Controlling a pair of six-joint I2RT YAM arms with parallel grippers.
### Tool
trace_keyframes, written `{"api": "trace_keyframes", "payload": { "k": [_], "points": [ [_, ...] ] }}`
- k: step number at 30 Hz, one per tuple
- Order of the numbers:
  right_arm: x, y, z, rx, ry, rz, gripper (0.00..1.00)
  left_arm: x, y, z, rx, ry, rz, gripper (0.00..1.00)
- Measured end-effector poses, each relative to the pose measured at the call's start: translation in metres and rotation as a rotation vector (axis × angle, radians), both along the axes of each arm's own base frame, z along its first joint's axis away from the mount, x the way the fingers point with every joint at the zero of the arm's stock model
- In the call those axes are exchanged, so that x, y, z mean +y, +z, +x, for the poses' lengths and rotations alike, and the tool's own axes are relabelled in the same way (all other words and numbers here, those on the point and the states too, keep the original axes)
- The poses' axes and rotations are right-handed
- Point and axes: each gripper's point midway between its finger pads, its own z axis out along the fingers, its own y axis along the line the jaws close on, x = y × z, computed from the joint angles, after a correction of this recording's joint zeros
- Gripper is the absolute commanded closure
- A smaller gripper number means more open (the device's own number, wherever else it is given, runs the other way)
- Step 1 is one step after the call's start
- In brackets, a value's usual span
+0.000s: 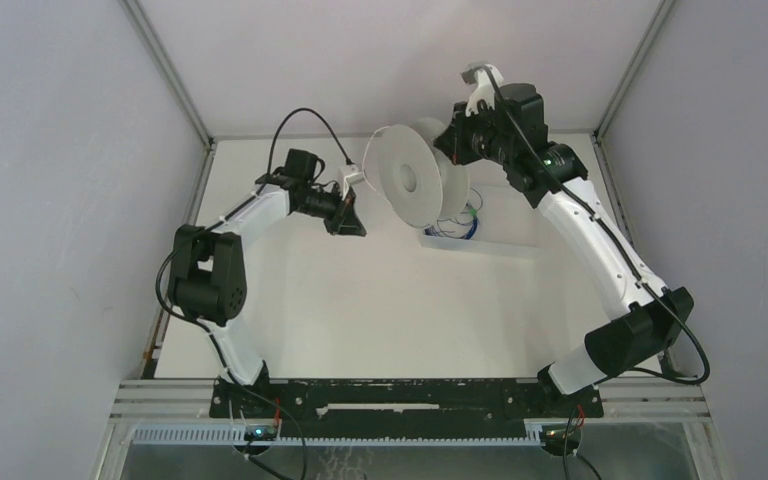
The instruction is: Wrap the cables
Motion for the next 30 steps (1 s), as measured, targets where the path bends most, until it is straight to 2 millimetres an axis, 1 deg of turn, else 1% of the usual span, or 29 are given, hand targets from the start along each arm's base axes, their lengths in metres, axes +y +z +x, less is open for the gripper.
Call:
{"api": "trace_keyframes", "payload": {
  "k": [1,4,6,9,10,14,17,19,23,26,28,30],
  "points": [
    [-0.002,0.002,0.001,-0.002,-0.011,0.003,1.00,-0.001,-0.002,-0.004,0.005,-0.004,0.005,0.98],
    [-0.007,0.008,0.008,-0.009,-0.040,0.011,1.00,-0.003,-0.007,-0.015,0.018,-0.015,0.022,0.90],
    [-0.010,0.008,0.010,-0.007,-0.054,0.014,1.00,-0.005,-0.008,-0.020,0.028,-0.019,0.028,0.85],
    [-0.012,0.005,0.013,0.000,-0.067,0.011,1.00,-0.008,-0.009,-0.026,0.038,-0.028,0.032,0.81],
    [-0.013,0.004,0.013,0.004,-0.069,0.010,1.00,-0.008,-0.009,-0.027,0.041,-0.030,0.033,0.82],
    [-0.013,0.001,0.014,0.010,-0.073,0.008,1.00,-0.009,-0.009,-0.031,0.057,-0.032,0.036,0.92],
    [-0.013,0.001,0.015,0.012,-0.074,0.007,1.00,-0.010,-0.009,-0.032,0.057,-0.035,0.036,0.98],
    [-0.013,0.001,0.015,0.011,-0.077,0.007,1.00,-0.011,-0.009,-0.032,0.055,-0.038,0.037,1.00],
    [-0.016,0.000,0.018,0.009,-0.098,-0.001,1.00,-0.011,-0.009,-0.036,0.044,-0.044,0.057,1.00],
    [-0.023,-0.002,0.023,0.006,-0.145,-0.017,1.00,-0.012,-0.007,-0.048,0.015,-0.082,0.091,0.99],
    [-0.029,-0.006,0.029,0.010,-0.186,-0.028,1.00,-0.017,-0.007,-0.058,0.003,-0.122,0.107,1.00],
    [-0.036,-0.013,0.036,0.024,-0.237,-0.039,1.00,-0.022,-0.011,-0.074,-0.012,-0.177,0.142,1.00]
  ]
}}
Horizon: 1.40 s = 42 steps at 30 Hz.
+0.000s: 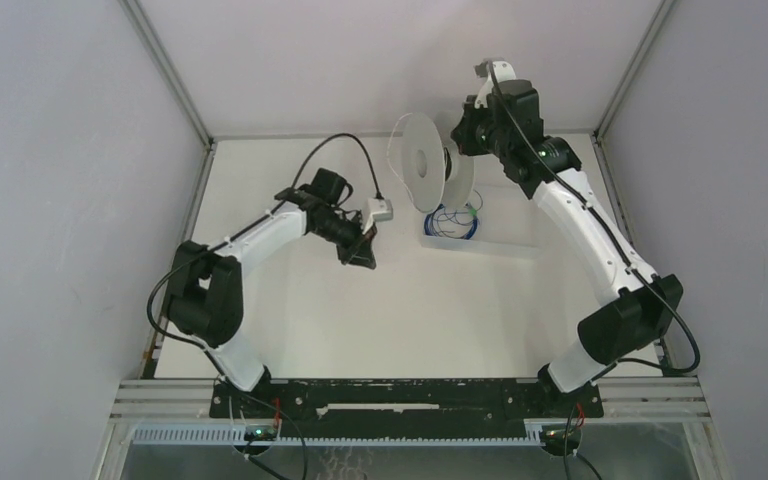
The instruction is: Wrap the cables
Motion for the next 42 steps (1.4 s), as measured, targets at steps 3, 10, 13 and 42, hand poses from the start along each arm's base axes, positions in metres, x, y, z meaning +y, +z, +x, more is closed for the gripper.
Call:
{"api": "trace_keyframes", "payload": {
  "k": [3,10,13,42],
  "points": [
    [-0.007,-0.011,0.010,0.028,-0.050,-0.003,1.00,-0.008,-0.009,-0.028,-0.009,-0.089,0.053,1.00],
    [-0.021,-0.026,0.022,0.084,-0.118,0.001,1.00,-0.010,-0.027,-0.065,-0.019,-0.217,0.159,1.00],
    [-0.025,-0.027,0.022,0.101,-0.122,0.017,1.00,-0.003,-0.032,-0.069,-0.024,-0.239,0.203,1.00],
    [-0.015,-0.020,-0.016,0.150,0.139,0.086,1.00,0.080,0.022,0.088,0.117,0.619,0.028,1.00]
  ]
}}
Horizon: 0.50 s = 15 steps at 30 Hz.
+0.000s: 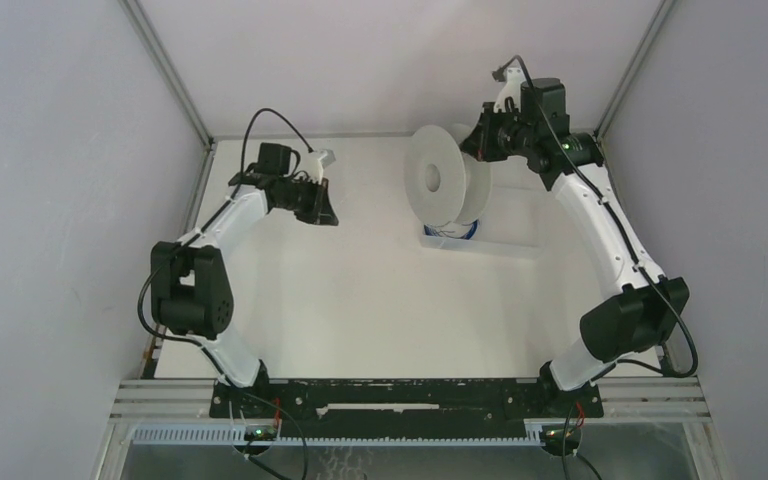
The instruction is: Wrap the cables
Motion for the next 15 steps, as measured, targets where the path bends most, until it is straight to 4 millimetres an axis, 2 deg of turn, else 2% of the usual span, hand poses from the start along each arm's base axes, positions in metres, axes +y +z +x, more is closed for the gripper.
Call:
{"api": "trace_keyframes", "payload": {
  "k": [5,8,11,15],
  "points": [
    [-0.009,0.000,0.001,0.012,-0.006,0.014,1.00,0.026,0.000,0.019,0.032,0.149,-0.030,1.00],
    [-0.010,-0.002,0.002,0.013,-0.008,0.014,1.00,0.034,0.002,0.020,0.058,0.182,-0.051,1.00],
    [-0.009,-0.008,0.001,0.025,-0.012,0.005,1.00,0.024,0.016,0.016,0.062,0.142,-0.069,1.00],
    [-0.011,-0.009,0.003,0.028,-0.038,-0.002,1.00,-0.007,0.044,0.002,-0.015,-0.006,-0.030,1.00]
  ]
}}
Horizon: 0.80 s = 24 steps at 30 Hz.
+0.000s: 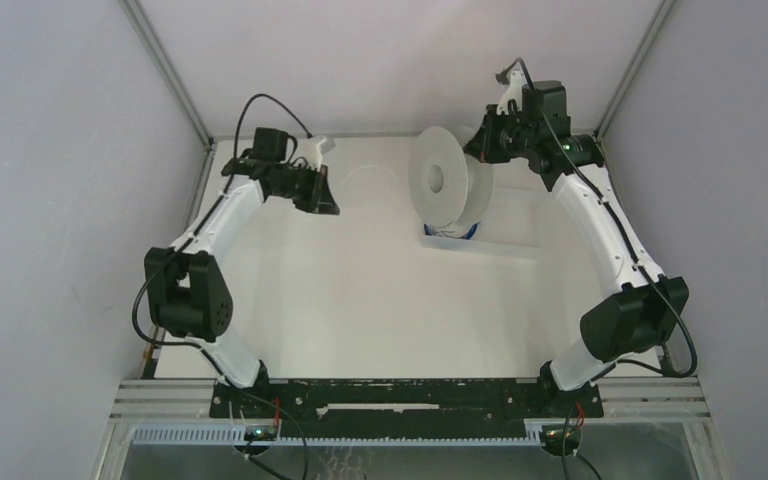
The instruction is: Wrap the cables
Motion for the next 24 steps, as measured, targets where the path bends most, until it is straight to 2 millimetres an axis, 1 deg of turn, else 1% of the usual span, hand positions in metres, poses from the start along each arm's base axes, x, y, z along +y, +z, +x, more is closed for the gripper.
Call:
{"api": "trace_keyframes", "payload": {
  "k": [3,4,6,8,11,13,15,17,18,19,21,24],
  "points": [
    [-0.005,-0.001,0.004,0.000,-0.045,-0.014,1.00,-0.030,0.014,-0.029,-0.057,-0.164,0.072,1.00],
    [-0.008,-0.001,0.007,-0.001,-0.066,-0.021,1.00,-0.041,0.017,-0.042,-0.074,-0.233,0.101,1.00],
    [-0.013,0.000,0.014,-0.008,-0.107,-0.034,1.00,-0.053,0.015,-0.065,-0.083,-0.342,0.144,1.00],
    [-0.021,0.003,0.025,-0.026,-0.169,-0.057,1.00,-0.059,0.007,-0.096,-0.061,-0.473,0.205,1.00],
    [-0.033,0.004,0.042,-0.056,-0.255,-0.089,1.00,-0.062,0.000,-0.131,-0.042,-0.633,0.269,1.00],
    [-0.041,0.000,0.051,-0.068,-0.315,-0.118,1.00,-0.065,0.001,-0.152,-0.050,-0.727,0.294,1.00],
    [-0.048,-0.005,0.059,-0.072,-0.360,-0.147,1.00,-0.070,0.008,-0.172,-0.073,-0.809,0.303,1.00],
    [-0.053,-0.012,0.065,-0.077,-0.400,-0.181,1.00,-0.075,0.021,-0.188,-0.091,-0.871,0.294,1.00],
    [-0.053,-0.015,0.068,-0.082,-0.415,-0.200,1.00,-0.080,0.032,-0.194,-0.109,-0.897,0.276,1.00],
    [-0.053,-0.017,0.070,-0.086,-0.421,-0.212,1.00,-0.087,0.047,-0.196,-0.142,-0.915,0.247,1.00],
    [-0.050,-0.024,0.071,-0.097,-0.425,-0.238,1.00,-0.098,0.080,-0.194,-0.227,-0.918,0.184,1.00],
    [-0.044,-0.039,0.072,-0.112,-0.411,-0.280,1.00,-0.111,0.138,-0.191,-0.387,-0.898,0.079,1.00]
  ]
}}
